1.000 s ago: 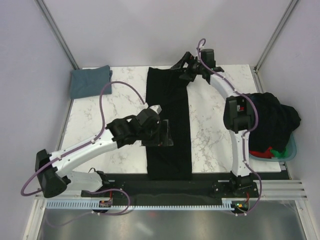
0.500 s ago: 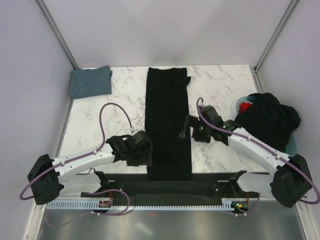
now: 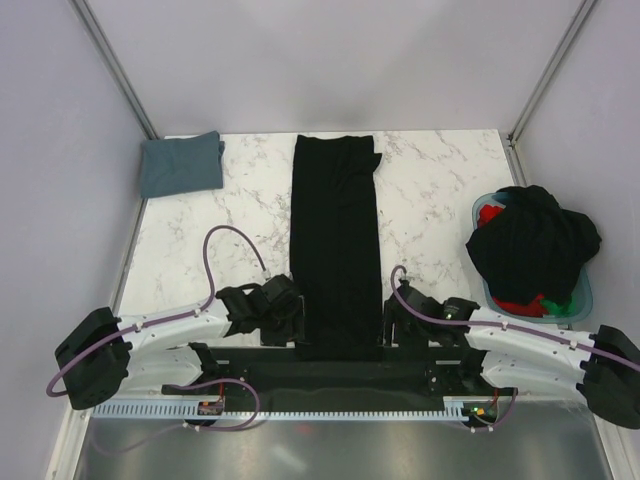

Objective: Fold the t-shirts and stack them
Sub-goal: Fold the tshirt

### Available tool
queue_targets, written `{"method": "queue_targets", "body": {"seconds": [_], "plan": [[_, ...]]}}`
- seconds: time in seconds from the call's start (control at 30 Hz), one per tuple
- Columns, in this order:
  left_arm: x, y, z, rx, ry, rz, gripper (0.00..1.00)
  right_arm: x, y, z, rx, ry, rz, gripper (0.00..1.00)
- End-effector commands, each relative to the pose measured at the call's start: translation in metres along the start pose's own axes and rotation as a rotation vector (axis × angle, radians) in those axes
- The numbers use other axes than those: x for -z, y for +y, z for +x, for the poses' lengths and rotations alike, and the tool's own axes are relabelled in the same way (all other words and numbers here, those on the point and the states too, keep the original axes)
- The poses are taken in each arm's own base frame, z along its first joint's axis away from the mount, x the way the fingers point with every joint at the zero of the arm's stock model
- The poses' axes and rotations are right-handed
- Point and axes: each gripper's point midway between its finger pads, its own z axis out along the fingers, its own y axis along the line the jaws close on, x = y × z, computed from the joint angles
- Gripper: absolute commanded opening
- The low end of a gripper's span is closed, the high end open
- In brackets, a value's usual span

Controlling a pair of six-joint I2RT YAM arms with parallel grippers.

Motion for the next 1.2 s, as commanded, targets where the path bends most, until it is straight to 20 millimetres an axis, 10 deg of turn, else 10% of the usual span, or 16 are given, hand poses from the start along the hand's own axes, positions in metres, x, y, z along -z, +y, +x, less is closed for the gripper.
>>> {"method": "queue_targets", "body": {"seconds": [0.0, 0.37, 0.53, 0.67, 1.17], "plan": [[-0.002, -0.021, -0.003, 0.043, -0.013, 0.112, 0.72, -0.007, 0.02, -0.003, -0.03, -0.066, -0.039, 0.66], [-0.016, -0.016, 0.001, 0.05, -0.016, 0.134, 0.62, -0.021, 0.03, 0.003, -0.005, -0.074, -0.059, 0.45], [-0.016, -0.019, 0.003, 0.047, -0.01, 0.156, 0.03, -0.019, 0.029, 0.003, -0.002, -0.076, -0.063, 0.2], [0.0, -0.02, 0.002, 0.051, -0.015, 0.164, 0.02, -0.014, 0.03, 0.005, -0.001, -0.064, -0.066, 0.0], [0.092, -0.046, -0.047, -0.02, -0.22, 0.15, 0.02, 0.074, 0.075, -0.068, 0.055, -0.274, -0.018, 0.0]]}}
